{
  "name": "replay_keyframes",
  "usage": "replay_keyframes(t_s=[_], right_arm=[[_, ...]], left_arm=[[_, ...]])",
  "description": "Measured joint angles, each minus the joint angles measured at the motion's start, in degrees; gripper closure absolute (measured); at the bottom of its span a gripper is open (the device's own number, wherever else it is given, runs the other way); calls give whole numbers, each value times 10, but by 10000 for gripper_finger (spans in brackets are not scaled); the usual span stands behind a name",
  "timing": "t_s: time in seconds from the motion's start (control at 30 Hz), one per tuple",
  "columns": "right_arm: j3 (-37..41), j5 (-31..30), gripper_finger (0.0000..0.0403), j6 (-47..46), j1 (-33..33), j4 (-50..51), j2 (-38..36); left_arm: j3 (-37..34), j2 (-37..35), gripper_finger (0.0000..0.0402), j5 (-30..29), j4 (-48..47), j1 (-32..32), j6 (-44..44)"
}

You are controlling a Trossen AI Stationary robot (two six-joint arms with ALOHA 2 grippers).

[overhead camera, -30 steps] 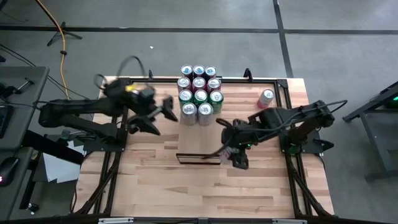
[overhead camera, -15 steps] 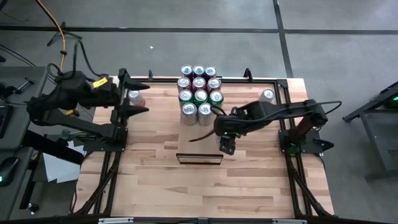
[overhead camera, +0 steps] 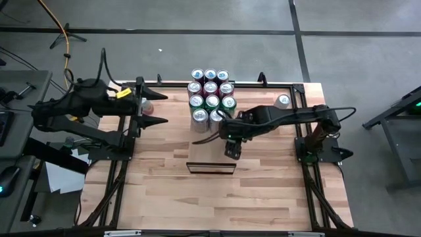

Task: Place canned beverage on shelf
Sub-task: Put the red silver soda can on the shelf

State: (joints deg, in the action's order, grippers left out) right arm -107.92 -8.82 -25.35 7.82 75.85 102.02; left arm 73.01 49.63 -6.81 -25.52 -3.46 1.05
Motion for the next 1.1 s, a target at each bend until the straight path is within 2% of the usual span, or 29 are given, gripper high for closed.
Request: replay_keyframes(t_s=[0.3, 0.47, 0.57, 0.8, 1.1], right_arm=[[0, 6, 117, 27, -12, -20, 1], [0, 7, 46, 40, -12, -29, 0], [0, 7, 19, 40, -12, -40, 0], [0, 3, 15, 91, -12, -58, -5], [0, -8, 15, 125, -11, -58, -60]], left_arm=[[0, 14, 108, 0, 1, 0, -5], [0, 15, 108, 0, 1, 0, -9], [0, 15, 108, 0, 1, 0, -17], [0, 15, 108, 0, 1, 0, -20], [0, -3, 108, -27, -6, 1, 6]])
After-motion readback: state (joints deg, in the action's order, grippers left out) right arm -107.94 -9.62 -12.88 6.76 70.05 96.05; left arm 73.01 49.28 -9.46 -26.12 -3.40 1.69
